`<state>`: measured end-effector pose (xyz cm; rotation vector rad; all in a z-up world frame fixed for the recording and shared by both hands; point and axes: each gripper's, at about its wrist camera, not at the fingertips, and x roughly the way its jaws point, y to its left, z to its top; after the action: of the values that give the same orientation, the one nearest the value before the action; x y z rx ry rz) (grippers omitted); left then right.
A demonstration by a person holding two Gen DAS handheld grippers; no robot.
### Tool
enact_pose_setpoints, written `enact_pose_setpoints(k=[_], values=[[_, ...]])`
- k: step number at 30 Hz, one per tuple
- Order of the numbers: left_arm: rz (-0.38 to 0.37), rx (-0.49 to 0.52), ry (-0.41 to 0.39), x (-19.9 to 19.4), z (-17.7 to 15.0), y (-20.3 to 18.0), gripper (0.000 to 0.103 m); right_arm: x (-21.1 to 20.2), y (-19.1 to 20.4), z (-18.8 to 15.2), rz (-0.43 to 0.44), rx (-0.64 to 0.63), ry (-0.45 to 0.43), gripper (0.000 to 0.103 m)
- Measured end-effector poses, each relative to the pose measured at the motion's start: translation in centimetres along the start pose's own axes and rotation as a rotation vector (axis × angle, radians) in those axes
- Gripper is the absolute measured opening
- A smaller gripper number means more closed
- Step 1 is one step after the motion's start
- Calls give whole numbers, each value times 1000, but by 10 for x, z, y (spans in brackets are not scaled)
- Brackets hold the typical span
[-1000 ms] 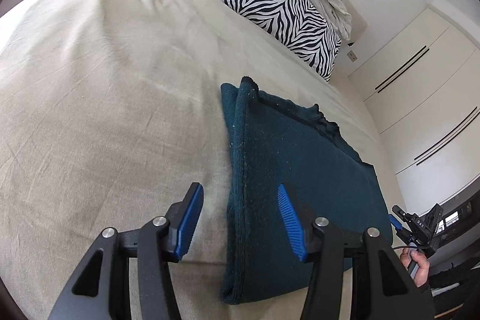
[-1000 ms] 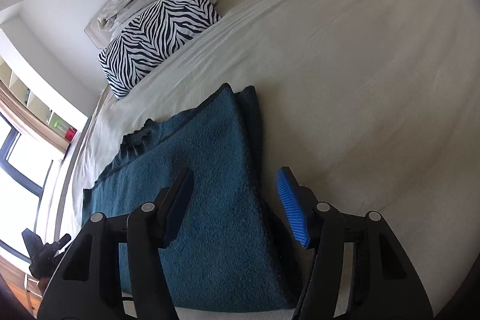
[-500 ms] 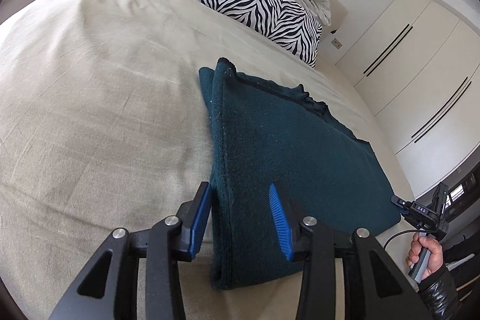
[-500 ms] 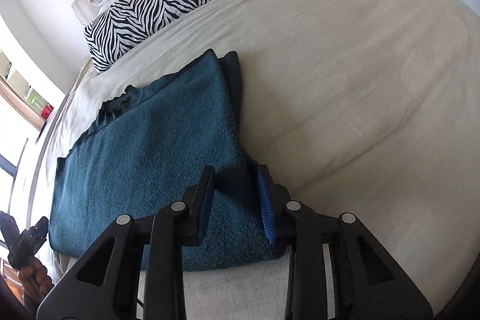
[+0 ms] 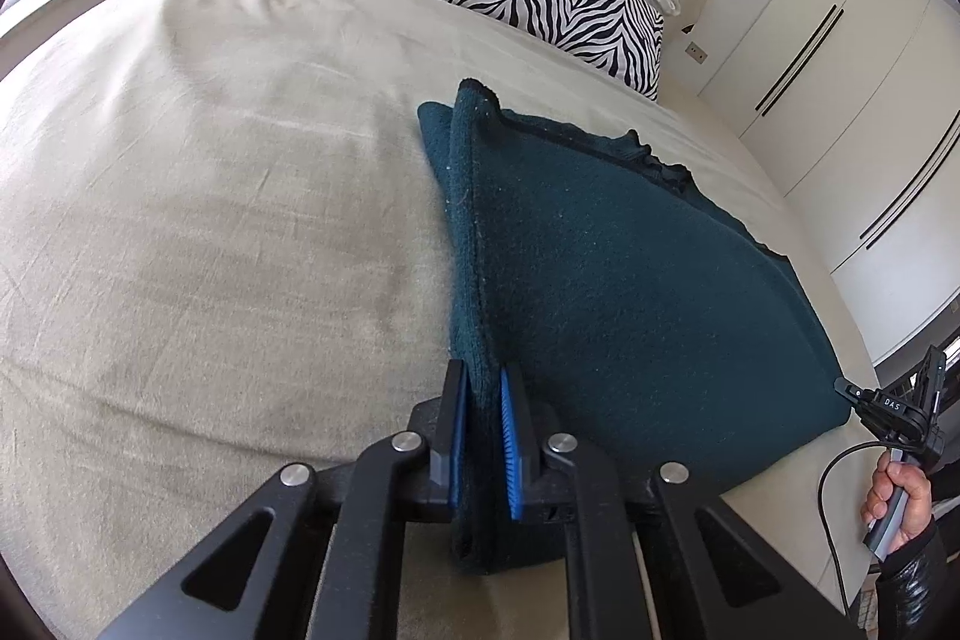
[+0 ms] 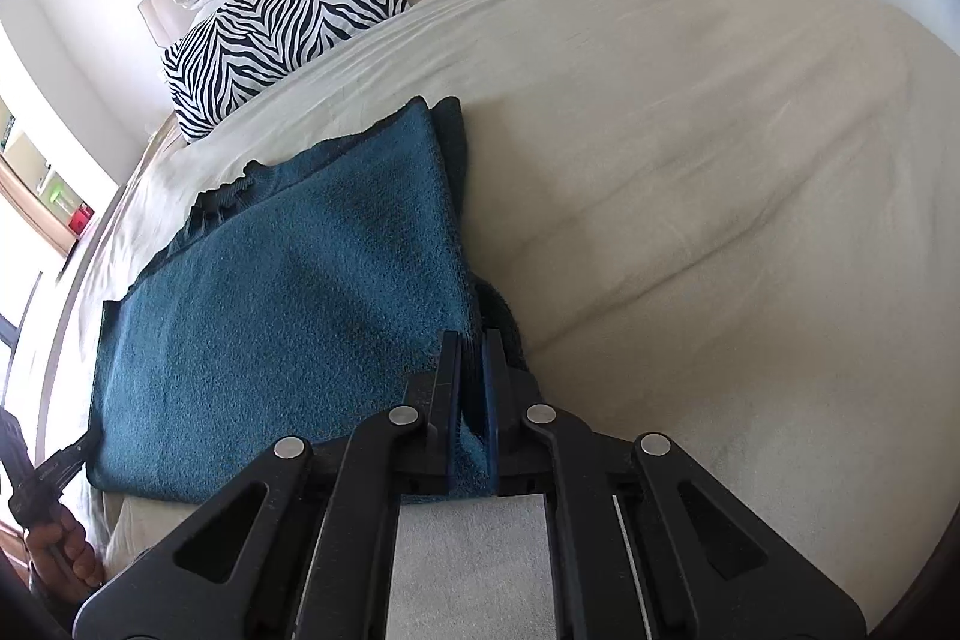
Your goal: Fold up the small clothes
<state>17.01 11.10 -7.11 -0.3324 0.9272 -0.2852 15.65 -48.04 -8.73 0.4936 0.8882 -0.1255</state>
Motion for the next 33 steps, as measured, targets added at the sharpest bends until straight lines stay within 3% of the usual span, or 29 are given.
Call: enact_pose_setpoints(k=[13, 24, 26, 30, 33], values=[[-5, -26, 26, 1, 1, 4, 10, 8, -6, -13, -7, 1, 10, 5], [-11, -43, 28, 1, 0, 7, 10, 13, -15, -9, 44, 59, 50, 7], [-26, -62, 22, 0, 0, 10, 12, 5, -15, -11, 24, 83, 25, 9], [-17, -60, -4, -7, 1, 6, 14, -22, -7, -7, -60, 89, -60, 27], [48, -6, -70, -22, 7, -4, 17, -39, 7, 5, -64, 67, -130, 28]])
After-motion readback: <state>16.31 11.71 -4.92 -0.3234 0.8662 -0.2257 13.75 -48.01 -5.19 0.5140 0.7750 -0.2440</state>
